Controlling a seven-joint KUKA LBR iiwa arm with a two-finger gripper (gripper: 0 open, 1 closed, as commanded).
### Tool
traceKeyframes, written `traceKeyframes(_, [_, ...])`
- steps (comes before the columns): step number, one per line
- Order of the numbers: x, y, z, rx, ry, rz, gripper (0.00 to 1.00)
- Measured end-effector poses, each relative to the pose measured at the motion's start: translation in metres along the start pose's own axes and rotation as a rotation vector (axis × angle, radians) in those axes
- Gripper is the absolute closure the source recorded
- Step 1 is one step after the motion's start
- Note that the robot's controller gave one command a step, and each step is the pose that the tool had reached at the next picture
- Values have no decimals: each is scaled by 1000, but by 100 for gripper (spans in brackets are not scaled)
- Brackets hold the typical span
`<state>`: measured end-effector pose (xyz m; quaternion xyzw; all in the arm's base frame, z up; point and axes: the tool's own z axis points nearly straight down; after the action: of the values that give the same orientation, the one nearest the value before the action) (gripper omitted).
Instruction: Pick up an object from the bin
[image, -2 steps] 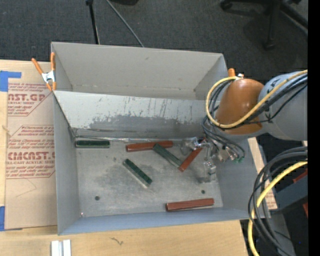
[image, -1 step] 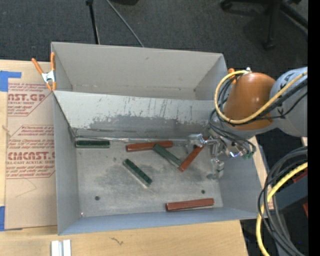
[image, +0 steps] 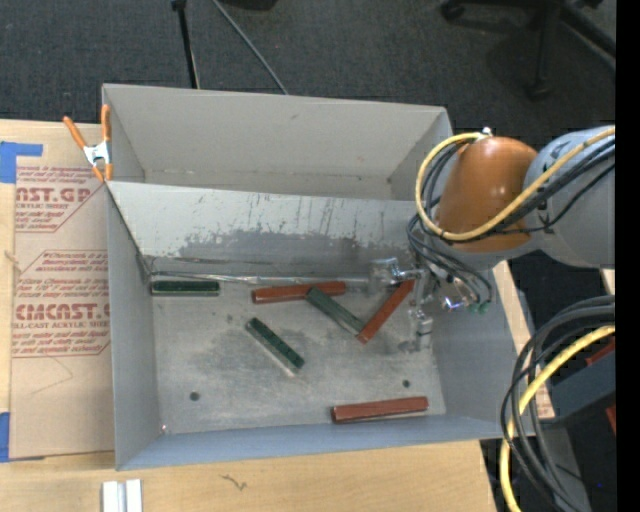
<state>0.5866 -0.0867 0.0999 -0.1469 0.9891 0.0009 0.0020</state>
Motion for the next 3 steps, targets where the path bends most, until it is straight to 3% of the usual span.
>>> traceKeyframes(1, [2, -16, 31, 0, 4, -164, 0])
traceKeyframes(2, [1, -15, 31, 0, 2, -163, 0])
traceKeyframes(3, [1, -15, 31, 0, 1, -164, 100])
